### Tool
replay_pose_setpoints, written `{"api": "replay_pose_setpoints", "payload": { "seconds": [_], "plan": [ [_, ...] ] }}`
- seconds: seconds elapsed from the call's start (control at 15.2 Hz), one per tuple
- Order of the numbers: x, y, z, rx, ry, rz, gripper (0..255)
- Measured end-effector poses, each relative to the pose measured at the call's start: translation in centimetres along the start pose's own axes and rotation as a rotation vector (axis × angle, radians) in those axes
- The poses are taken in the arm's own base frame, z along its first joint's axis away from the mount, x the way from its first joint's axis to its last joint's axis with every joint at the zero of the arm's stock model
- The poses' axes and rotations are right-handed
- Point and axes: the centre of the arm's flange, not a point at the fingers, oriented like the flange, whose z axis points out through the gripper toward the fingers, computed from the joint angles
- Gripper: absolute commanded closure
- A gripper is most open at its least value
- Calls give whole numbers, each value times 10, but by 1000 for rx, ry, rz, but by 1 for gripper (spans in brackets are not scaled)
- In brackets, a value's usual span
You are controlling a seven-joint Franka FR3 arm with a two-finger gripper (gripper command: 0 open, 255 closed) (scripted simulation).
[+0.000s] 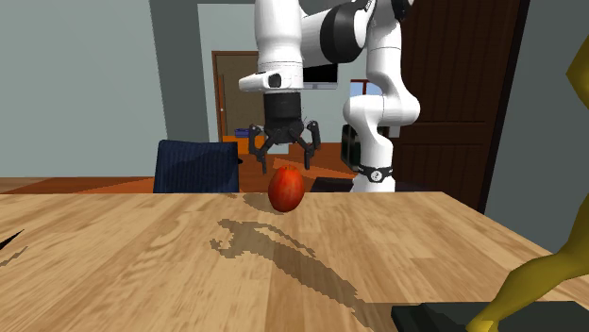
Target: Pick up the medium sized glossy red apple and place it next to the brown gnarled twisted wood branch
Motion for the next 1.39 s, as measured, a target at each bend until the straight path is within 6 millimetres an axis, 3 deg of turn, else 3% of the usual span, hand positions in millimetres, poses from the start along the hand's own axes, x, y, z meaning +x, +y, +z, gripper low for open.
{"api": "replay_pose_setpoints", "payload": {
  "seconds": [0.46,0.53,1.19,1.39],
  "plan": [
    [0,0,6,-1,1,0,0],
    [0,0,6,-1,1,0,255],
    [0,0,5,-2,3,0,255],
    [-1,1,-5,-1,1,0,255]
  ]
}}
